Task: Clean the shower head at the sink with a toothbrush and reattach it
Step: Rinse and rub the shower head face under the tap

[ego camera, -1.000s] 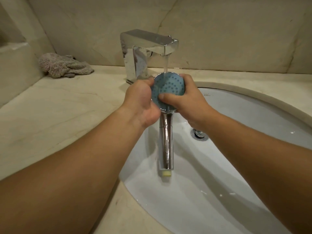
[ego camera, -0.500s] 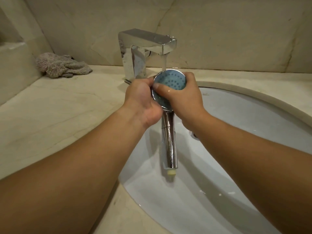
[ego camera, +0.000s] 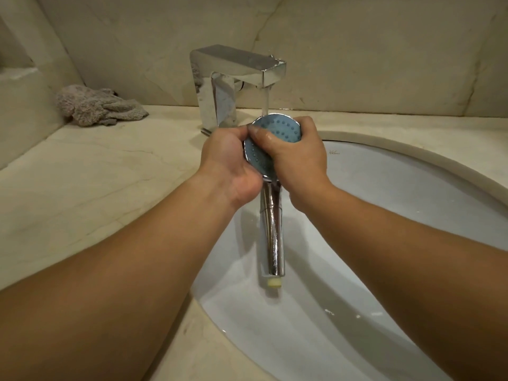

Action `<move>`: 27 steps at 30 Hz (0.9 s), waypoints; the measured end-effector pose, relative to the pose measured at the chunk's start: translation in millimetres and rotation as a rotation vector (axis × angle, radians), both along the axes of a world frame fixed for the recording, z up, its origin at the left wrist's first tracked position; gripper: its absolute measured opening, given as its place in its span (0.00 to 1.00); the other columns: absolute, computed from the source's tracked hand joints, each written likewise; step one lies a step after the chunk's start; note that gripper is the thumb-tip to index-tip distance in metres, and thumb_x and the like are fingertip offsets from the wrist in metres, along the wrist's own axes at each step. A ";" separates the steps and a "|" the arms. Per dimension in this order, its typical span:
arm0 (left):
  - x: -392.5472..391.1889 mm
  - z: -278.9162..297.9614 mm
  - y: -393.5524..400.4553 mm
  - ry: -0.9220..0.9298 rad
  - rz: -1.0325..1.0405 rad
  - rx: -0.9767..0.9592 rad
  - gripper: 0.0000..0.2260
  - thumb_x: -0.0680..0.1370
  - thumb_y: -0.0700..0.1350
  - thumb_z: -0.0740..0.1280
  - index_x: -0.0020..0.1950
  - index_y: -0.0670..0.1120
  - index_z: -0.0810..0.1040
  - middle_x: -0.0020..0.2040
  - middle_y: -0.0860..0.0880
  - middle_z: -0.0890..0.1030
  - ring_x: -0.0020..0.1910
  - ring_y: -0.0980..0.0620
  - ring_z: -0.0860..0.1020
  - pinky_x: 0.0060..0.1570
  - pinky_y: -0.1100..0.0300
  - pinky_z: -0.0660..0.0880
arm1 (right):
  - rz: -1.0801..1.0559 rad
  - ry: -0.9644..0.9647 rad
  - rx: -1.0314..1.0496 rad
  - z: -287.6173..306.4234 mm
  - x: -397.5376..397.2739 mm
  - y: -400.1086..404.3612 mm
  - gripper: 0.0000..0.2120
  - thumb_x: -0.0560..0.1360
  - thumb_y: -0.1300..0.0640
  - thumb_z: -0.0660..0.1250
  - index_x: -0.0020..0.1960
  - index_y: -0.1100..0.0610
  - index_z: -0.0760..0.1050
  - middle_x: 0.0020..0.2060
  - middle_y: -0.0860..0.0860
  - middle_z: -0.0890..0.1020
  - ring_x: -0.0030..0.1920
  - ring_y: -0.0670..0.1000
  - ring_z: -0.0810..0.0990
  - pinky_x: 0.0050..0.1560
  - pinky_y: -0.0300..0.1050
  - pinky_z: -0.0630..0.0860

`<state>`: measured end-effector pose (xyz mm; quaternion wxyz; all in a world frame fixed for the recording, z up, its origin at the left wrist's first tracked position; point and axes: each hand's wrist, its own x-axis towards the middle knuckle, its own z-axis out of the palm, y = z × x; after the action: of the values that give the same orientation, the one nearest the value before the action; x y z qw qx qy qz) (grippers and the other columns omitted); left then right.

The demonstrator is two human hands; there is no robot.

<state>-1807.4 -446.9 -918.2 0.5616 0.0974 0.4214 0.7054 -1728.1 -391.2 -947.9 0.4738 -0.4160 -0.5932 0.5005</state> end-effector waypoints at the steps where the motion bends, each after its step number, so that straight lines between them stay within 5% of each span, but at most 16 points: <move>1: 0.5 -0.4 -0.5 0.002 -0.011 0.008 0.17 0.84 0.42 0.55 0.55 0.34 0.81 0.54 0.35 0.86 0.50 0.38 0.86 0.48 0.46 0.81 | -0.017 0.002 -0.013 0.5 -0.2 -0.8 0.23 0.60 0.38 0.77 0.47 0.46 0.73 0.42 0.45 0.81 0.42 0.47 0.83 0.39 0.52 0.83; 5: 1.5 -0.2 -2.5 0.021 -0.043 0.004 0.17 0.84 0.43 0.56 0.53 0.35 0.82 0.48 0.37 0.87 0.44 0.40 0.87 0.46 0.46 0.82 | -0.011 0.013 -0.056 1.4 1.3 1.0 0.18 0.67 0.38 0.73 0.47 0.49 0.74 0.43 0.48 0.81 0.44 0.48 0.83 0.41 0.52 0.83; 9: -5.5 -0.8 -2.1 0.012 0.002 0.011 0.17 0.84 0.41 0.56 0.60 0.35 0.81 0.55 0.36 0.86 0.53 0.39 0.86 0.42 0.46 0.85 | 0.132 0.012 -0.141 7.4 5.1 4.8 0.10 0.78 0.44 0.63 0.52 0.48 0.76 0.48 0.50 0.83 0.49 0.52 0.83 0.47 0.59 0.82; 13: -12.2 -4.4 1.4 -0.009 0.005 0.030 0.18 0.85 0.42 0.54 0.67 0.36 0.78 0.60 0.34 0.83 0.57 0.36 0.84 0.54 0.37 0.82 | 0.450 0.044 -0.182 13.9 25.9 14.8 0.13 0.84 0.53 0.54 0.66 0.52 0.71 0.57 0.55 0.80 0.56 0.55 0.81 0.53 0.58 0.80; 18: -14.5 -7.2 4.9 -0.011 -0.026 0.026 0.21 0.87 0.48 0.50 0.70 0.38 0.74 0.62 0.33 0.82 0.60 0.34 0.82 0.60 0.33 0.78 | 0.822 -0.008 -0.188 21.4 55.5 31.8 0.25 0.80 0.68 0.58 0.74 0.50 0.63 0.64 0.58 0.75 0.62 0.58 0.77 0.60 0.53 0.78; 27: -8.7 -5.0 2.6 0.051 -0.027 0.047 0.21 0.87 0.47 0.50 0.65 0.37 0.78 0.61 0.35 0.83 0.59 0.36 0.83 0.61 0.39 0.79 | 0.611 -0.209 0.038 13.7 46.2 30.2 0.35 0.70 0.64 0.75 0.71 0.51 0.63 0.59 0.51 0.76 0.58 0.49 0.79 0.53 0.48 0.81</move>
<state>-1816.1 -444.3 -923.3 0.5577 0.1340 0.4175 0.7048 -1681.8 -361.0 -934.2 0.2457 -0.2588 -0.7453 0.5632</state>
